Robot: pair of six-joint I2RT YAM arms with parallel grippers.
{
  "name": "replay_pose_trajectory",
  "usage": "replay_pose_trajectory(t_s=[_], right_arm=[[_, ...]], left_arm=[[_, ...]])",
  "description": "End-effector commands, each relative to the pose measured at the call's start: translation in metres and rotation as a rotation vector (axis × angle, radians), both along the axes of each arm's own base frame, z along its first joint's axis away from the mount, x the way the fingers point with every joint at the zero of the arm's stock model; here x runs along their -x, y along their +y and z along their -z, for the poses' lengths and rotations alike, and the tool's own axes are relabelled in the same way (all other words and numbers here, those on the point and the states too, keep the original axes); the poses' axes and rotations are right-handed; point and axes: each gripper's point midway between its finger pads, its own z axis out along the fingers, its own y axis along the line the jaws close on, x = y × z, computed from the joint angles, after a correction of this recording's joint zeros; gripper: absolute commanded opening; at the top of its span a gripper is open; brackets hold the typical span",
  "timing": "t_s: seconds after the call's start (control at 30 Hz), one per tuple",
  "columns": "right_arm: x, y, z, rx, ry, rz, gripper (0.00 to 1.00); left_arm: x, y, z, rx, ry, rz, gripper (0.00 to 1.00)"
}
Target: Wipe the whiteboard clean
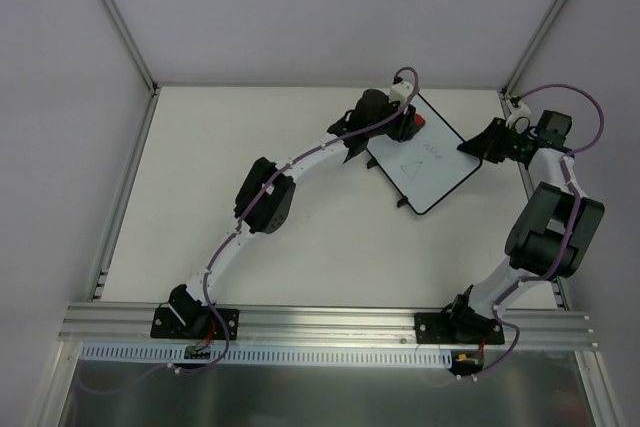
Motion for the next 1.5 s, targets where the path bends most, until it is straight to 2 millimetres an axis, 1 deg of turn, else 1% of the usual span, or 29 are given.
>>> replay_pose_trajectory(t_s=[0.0,0.17,0.23,0.3,0.37,0.4,0.43,0.47,0.5,0.53,0.57,0.6,0.63,0.67,0.77,0.83,0.9,1.03,1.07,1.1,1.13,1.17,1.2,1.27,1.3,1.33,1.4,1.43,1.47], right_arm=[[-0.002,-0.006,0.01,0.057,-0.005,0.001,0.1],[0.003,-0.003,0.017,0.058,0.001,-0.014,0.08],[0.004,-0.003,0.018,0.058,0.003,-0.015,0.08],[0.004,-0.003,0.018,0.059,0.003,-0.014,0.08],[0.004,-0.004,0.017,0.06,0.001,-0.013,0.08],[0.004,-0.003,0.017,0.061,-0.001,-0.014,0.08],[0.005,-0.004,0.017,0.061,0.001,-0.012,0.08],[0.005,-0.003,0.017,0.063,0.0,-0.012,0.08],[0.005,-0.003,0.018,0.065,0.001,-0.012,0.08],[0.006,-0.003,0.018,0.063,0.002,-0.011,0.08],[0.006,-0.003,0.019,0.062,0.005,-0.013,0.08],[0.007,-0.003,0.019,0.061,0.005,-0.012,0.08],[0.007,-0.002,0.018,0.06,0.004,-0.013,0.08],[0.007,-0.002,0.019,0.061,0.003,-0.014,0.08],[0.006,-0.002,0.017,0.059,0.0,-0.015,0.08],[0.006,-0.003,0.016,0.063,-0.002,-0.012,0.08],[0.007,-0.003,0.016,0.064,-0.001,-0.011,0.08],[0.008,-0.002,0.018,0.06,0.004,-0.013,0.08],[0.008,-0.001,0.018,0.058,0.005,-0.014,0.08],[0.008,-0.001,0.018,0.058,0.003,-0.015,0.08],[0.009,-0.001,0.019,0.059,0.005,-0.015,0.08],[0.008,-0.002,0.018,0.062,0.002,-0.015,0.08],[0.009,-0.002,0.019,0.063,0.004,-0.012,0.08],[0.009,-0.002,0.017,0.065,0.0,-0.012,0.08],[0.008,-0.002,0.018,0.066,0.0,-0.013,0.08],[0.008,-0.002,0.016,0.069,-0.003,-0.012,0.08],[0.008,-0.003,0.015,0.071,-0.004,-0.01,0.08],[0.008,-0.003,0.014,0.073,-0.006,-0.008,0.08],[0.007,-0.003,0.014,0.072,-0.007,-0.007,0.08]], left_arm=[[0.039,-0.033,-0.009,0.053,0.017,0.137,0.13],[0.061,-0.045,-0.007,0.065,0.059,0.187,0.13],[0.073,-0.052,-0.005,0.07,0.082,0.21,0.13],[0.075,-0.052,-0.002,0.073,0.11,0.194,0.12],[0.066,-0.045,-0.002,0.077,0.133,0.139,0.12],[0.062,-0.04,0.003,0.074,0.154,0.11,0.11],[0.047,-0.028,-0.004,0.098,0.181,0.039,0.1],[0.039,-0.02,-0.003,0.102,0.195,0.001,0.09],[0.035,-0.012,0.004,0.093,0.216,-0.032,0.09],[0.023,0.001,-0.003,0.097,0.207,-0.073,0.09],[0.014,0.011,-0.002,0.089,0.199,-0.124,0.09],[0.009,0.019,0.003,0.077,0.208,-0.15,0.09],[0.005,0.026,-0.001,0.085,0.22,-0.174,0.09],[-0.005,0.036,0.001,0.084,0.232,-0.203,0.09],[-0.016,0.052,0.011,0.068,0.265,-0.25,0.09],[-0.019,0.056,0.016,0.06,0.273,-0.262,0.09],[-0.02,0.057,0.019,0.058,0.277,-0.27,0.09],[-0.016,0.051,0.023,0.071,0.302,-0.254,0.09],[-0.016,0.049,0.021,0.071,0.295,-0.249,0.09],[-0.017,0.046,0.015,0.079,0.278,-0.247,0.09],[-0.018,0.043,0.016,0.079,0.274,-0.242,0.09],[-0.019,0.041,0.013,0.087,0.272,-0.243,0.09],[-0.023,0.039,0.003,0.106,0.259,-0.245,0.09],[-0.029,0.038,0.002,0.113,0.245,-0.256,0.1],[-0.032,0.035,-0.008,0.13,0.228,-0.25,0.09],[-0.033,0.034,-0.005,0.131,0.23,-0.247,0.09],[-0.03,0.026,-0.013,0.151,0.228,-0.211,0.09],[-0.027,0.022,-0.008,0.144,0.228,-0.194,0.09],[-0.021,0.015,-0.008,0.141,0.222,-0.169,0.09]])
